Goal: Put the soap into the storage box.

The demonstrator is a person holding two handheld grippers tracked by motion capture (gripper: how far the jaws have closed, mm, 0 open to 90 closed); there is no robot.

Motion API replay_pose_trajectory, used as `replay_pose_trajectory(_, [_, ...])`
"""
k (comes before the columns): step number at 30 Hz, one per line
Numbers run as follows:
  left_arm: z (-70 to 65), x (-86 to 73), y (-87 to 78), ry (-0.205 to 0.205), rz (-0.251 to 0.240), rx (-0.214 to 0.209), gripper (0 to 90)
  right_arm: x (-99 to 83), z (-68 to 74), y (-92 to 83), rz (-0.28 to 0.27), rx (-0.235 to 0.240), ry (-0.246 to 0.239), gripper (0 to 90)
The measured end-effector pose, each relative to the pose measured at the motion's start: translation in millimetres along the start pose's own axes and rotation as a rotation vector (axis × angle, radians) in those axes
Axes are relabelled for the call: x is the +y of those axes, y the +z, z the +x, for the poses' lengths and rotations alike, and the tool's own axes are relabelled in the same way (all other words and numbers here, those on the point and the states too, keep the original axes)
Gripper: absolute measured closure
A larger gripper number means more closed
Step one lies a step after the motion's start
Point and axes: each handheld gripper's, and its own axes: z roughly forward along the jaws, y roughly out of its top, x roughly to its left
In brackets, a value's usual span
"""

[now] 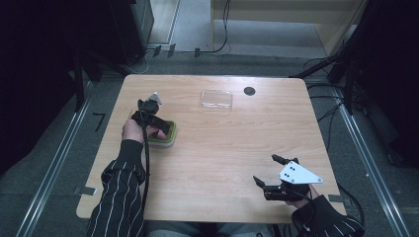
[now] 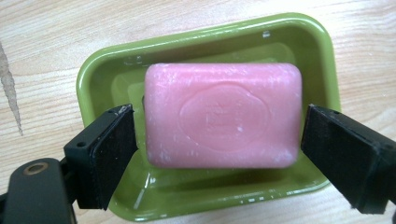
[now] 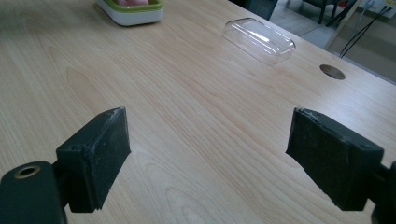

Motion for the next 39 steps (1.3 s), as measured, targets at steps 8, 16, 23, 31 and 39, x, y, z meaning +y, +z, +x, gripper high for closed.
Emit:
replay_pose_trajectory(8, [-5.8, -5.8, -7.0, 0.035, 0.018, 0.012, 10.0, 0.7, 1.1, 0.0, 0.001, 0.001, -0.001, 13.8])
replay_pose_trajectory(16, [-13.5, -14.6, -14.4, 0.062, 0.023, 0.011, 8.5, 0.8, 1.3, -0.2, 0.0, 0.001, -0.003, 13.8])
replay_pose_trajectory(23, [-14.6, -25.6, -18.5, 0.075, 0.025, 0.011, 8.5, 0.9, 1.5, -0.2, 0.002, 0.003, -0.005, 13.8])
replay_pose_trajectory(31, [-16.7, -43.9, -20.0, 0.089, 0.037, 0.014, 8.6, 1.0, 1.6, 0.0, 0.001, 0.004, -0.007, 13.8])
replay_pose_trajectory(39, [-19.0, -58.1, -19.7, 0.09, 0.047, 0.018, 8.8, 1.2, 1.7, 0.1, 0.001, 0.006, -0.01, 13.8])
